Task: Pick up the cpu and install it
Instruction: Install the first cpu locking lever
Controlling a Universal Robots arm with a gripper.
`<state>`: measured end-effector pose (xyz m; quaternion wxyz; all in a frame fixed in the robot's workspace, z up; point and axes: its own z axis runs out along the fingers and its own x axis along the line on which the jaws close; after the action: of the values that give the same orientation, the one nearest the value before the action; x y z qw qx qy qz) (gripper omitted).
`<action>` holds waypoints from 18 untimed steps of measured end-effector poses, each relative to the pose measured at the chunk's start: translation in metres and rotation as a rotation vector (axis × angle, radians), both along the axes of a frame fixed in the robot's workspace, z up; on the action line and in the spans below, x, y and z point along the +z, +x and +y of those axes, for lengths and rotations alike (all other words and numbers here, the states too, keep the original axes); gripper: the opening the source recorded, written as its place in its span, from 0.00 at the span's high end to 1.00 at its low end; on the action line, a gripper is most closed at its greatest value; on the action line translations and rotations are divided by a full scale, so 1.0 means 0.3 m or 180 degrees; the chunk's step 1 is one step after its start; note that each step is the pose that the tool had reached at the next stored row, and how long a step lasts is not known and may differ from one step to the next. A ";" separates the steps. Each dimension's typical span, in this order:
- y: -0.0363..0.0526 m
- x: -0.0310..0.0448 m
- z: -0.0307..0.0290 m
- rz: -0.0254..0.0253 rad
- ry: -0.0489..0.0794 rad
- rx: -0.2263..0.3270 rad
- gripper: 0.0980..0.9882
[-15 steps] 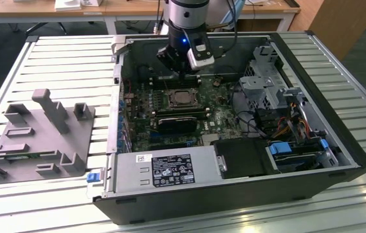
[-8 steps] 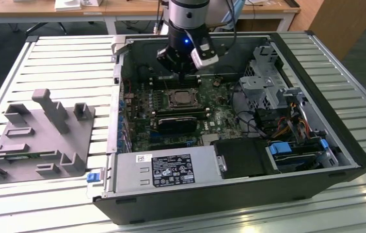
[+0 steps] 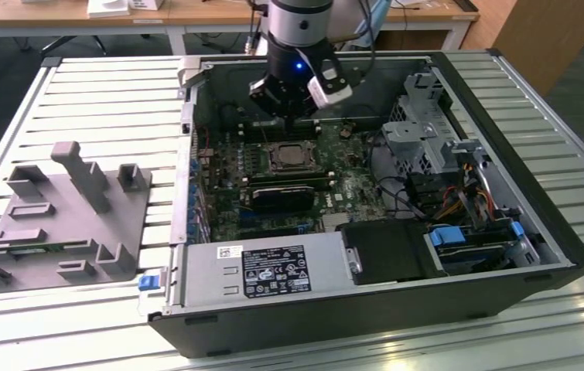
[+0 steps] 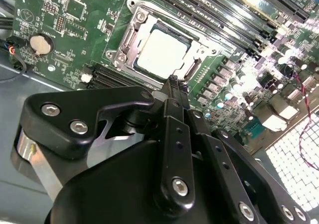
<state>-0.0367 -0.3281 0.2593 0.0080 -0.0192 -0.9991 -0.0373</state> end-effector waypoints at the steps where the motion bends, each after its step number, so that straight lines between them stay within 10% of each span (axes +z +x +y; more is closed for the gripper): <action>1: -0.004 0.000 0.000 -0.0013 -0.0001 0.0000 0.99; 8: -0.062 -0.002 0.000 -0.0117 0.0006 0.0000 0.99; 18: -0.095 -0.002 0.000 -0.0145 0.0006 0.0000 0.99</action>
<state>-0.0652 -0.3281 0.2585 -0.0148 -0.0183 -0.9990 -0.0387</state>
